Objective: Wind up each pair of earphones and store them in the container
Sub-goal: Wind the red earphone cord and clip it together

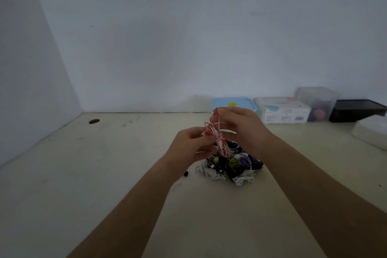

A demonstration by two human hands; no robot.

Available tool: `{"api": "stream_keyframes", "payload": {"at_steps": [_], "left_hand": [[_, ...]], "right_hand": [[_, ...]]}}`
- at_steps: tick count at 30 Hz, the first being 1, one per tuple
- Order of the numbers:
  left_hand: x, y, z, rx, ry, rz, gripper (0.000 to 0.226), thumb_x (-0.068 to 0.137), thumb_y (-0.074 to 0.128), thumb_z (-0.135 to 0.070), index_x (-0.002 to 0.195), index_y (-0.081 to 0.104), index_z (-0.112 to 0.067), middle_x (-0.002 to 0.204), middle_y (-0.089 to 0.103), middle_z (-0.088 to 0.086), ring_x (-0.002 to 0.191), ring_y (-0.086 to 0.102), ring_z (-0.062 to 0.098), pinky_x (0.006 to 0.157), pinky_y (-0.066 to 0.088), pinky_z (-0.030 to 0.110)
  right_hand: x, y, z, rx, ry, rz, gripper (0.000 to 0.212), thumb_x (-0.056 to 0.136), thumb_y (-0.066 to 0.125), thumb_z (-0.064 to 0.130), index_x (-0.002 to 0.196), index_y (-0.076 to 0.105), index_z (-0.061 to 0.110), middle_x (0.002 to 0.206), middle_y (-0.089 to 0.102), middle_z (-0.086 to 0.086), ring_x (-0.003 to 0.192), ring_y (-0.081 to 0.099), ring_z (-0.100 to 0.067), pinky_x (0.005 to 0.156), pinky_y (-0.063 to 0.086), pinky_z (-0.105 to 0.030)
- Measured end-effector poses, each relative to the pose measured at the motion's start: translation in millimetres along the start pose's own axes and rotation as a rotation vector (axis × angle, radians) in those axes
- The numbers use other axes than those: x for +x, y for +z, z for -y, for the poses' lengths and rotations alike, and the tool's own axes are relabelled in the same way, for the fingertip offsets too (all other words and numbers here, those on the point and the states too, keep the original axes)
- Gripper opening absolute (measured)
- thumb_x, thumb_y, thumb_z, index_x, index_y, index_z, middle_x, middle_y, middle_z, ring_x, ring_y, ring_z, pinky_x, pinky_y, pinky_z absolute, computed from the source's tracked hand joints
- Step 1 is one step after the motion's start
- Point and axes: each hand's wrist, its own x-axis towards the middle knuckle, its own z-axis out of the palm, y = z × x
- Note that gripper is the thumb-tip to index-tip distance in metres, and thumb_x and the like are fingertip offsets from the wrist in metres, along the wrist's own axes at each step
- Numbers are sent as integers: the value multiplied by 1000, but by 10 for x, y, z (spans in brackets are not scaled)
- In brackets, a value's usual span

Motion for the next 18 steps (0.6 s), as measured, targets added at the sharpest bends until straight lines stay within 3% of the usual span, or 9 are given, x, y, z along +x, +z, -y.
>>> {"api": "stream_keyframes", "payload": {"at_steps": [4,8,12,15,18], "left_hand": [[-139,-50,35,81,2,5,21,90,68,-7,110,69,-6,99,75,13,80,71,20,83,59,34],[-311,-51,58,120,8,31,23,87,71,-4,110,69,-3,102,74,19,81,70,22,80,60,32],[-449,-18,81,291,51,56,16,85,75,-5,100,73,-9,83,74,4,68,66,12,62,54,21],[-495,-23,106,478,127,43,11,82,78,-10,92,76,-15,77,73,2,59,60,9,56,50,20],[-530,-28,133,547,163,3,18,78,82,-10,93,74,-15,82,75,7,59,63,10,55,52,23]], "right_hand": [[-44,101,-47,-39,36,-22,16,94,65,22,86,68,9,70,66,-4,62,62,-16,62,51,-29],[-131,176,-110,-47,77,-30,21,95,63,20,77,63,9,53,42,-2,49,40,-14,53,36,-27],[-250,203,-140,-131,144,4,19,93,64,14,78,68,3,51,30,-2,50,33,-16,53,32,-28],[-335,198,-126,-181,148,34,17,89,65,8,75,71,1,46,42,-1,47,43,-15,52,37,-27],[-388,166,-164,-266,127,79,16,88,69,13,86,74,-2,68,68,-15,67,66,-27,64,54,-36]]}}
